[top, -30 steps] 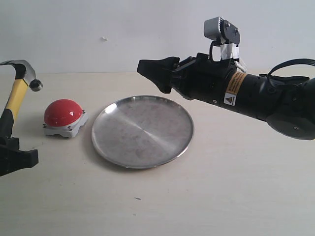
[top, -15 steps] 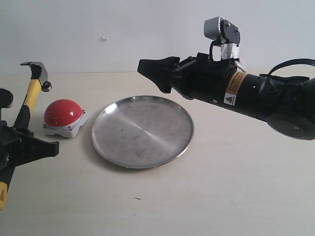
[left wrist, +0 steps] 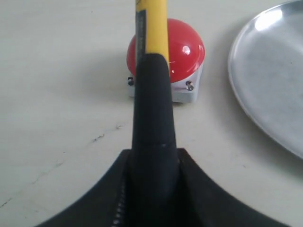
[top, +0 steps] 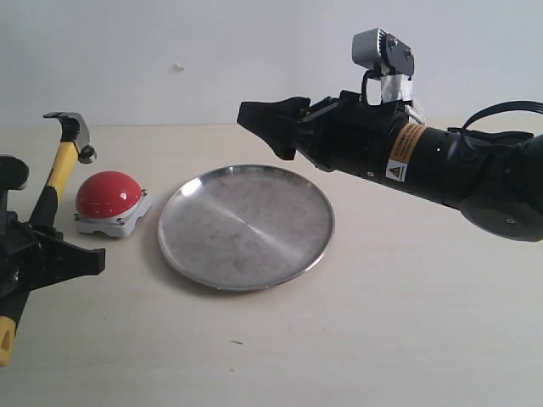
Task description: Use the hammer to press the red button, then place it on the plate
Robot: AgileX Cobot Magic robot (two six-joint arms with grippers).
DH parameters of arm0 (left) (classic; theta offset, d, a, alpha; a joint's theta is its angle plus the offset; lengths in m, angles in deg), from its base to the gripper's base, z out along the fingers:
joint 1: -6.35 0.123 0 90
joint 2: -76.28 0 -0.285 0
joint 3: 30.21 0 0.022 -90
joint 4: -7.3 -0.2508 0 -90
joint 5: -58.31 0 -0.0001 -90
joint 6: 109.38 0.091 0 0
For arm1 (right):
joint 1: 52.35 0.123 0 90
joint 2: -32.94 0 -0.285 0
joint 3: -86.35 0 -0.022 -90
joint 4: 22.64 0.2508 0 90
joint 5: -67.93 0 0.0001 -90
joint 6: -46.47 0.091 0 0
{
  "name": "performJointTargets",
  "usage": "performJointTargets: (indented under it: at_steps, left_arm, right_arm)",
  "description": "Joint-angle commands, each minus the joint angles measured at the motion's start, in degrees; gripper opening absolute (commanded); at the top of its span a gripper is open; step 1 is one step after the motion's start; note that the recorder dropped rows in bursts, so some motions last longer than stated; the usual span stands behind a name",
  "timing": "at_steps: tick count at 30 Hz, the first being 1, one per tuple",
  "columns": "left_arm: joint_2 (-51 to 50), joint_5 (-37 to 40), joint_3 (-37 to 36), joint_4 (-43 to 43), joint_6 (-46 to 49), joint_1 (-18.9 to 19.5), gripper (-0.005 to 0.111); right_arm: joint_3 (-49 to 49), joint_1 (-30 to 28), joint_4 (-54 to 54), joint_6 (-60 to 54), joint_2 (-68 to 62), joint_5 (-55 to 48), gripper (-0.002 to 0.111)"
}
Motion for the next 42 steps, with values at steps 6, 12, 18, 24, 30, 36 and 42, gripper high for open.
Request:
performJointTargets:
  at_steps: [6, 12, 18, 24, 30, 36, 42]
  left_arm:
    - [1.42, -1.12, 0.85, -2.25, 0.21, -0.22, 0.000]
    - [4.64, -4.95, 2.68, 9.40, 15.82, 2.34, 0.000]
    - [5.70, -29.35, 6.05, 71.47, 86.97, 10.31, 0.000]
    - [5.70, -44.17, 0.85, 101.87, 113.91, 13.06, 0.000]
    - [5.70, -57.27, -5.19, 131.90, 138.26, 13.06, 0.000]
    - [5.53, -54.83, -4.11, 132.31, 139.94, 13.06, 0.000]
    - [0.47, -56.86, -2.27, 133.19, 141.21, 13.06, 0.000]
  right_arm:
    - [0.27, 0.03, 0.21, -0.23, 0.33, 0.56, 0.063]
    - [0.27, 0.03, 0.21, -0.23, 0.33, 0.56, 0.063]
    - [0.27, 0.03, 0.21, -0.23, 0.33, 0.56, 0.063]
    - [0.27, 0.03, 0.21, -0.23, 0.33, 0.56, 0.063]
    - [0.27, 0.03, 0.21, -0.23, 0.33, 0.56, 0.063]
    - [0.27, 0.03, 0.21, -0.23, 0.33, 0.56, 0.063]
    - [0.27, 0.03, 0.21, -0.23, 0.33, 0.56, 0.063]
